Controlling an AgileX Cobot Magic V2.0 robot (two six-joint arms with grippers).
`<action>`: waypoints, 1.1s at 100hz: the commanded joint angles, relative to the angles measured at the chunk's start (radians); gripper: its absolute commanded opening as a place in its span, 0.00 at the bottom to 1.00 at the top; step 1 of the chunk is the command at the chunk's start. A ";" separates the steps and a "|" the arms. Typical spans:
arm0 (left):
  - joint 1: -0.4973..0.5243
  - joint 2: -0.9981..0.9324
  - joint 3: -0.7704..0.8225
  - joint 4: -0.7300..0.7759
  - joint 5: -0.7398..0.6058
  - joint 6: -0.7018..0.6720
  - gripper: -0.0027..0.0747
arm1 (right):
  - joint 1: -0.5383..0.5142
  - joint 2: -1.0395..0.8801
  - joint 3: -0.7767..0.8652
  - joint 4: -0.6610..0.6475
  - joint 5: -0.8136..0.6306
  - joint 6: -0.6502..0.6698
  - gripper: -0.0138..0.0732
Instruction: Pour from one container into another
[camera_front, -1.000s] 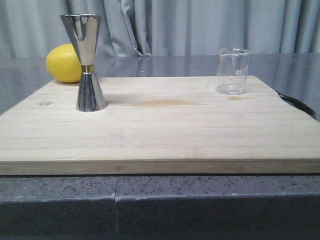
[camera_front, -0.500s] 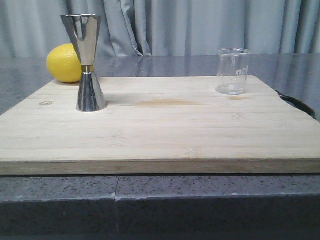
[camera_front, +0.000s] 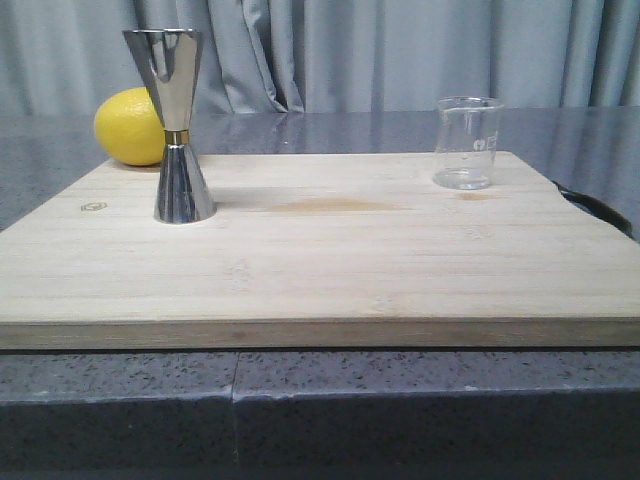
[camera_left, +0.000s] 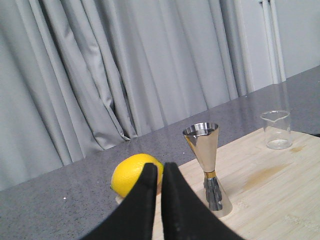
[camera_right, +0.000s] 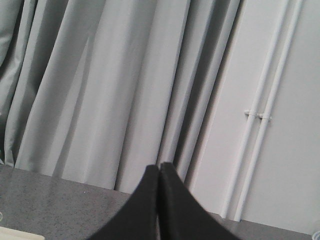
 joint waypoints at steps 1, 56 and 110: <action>-0.002 0.021 -0.028 0.000 -0.075 -0.005 0.02 | -0.004 -0.013 -0.027 0.002 -0.051 0.001 0.07; 0.178 0.021 -0.025 -0.100 -0.031 -0.005 0.02 | -0.004 -0.013 -0.027 0.002 -0.045 0.001 0.07; 0.482 -0.118 0.238 -0.350 -0.130 -0.005 0.02 | -0.004 -0.013 -0.027 0.002 -0.043 0.001 0.07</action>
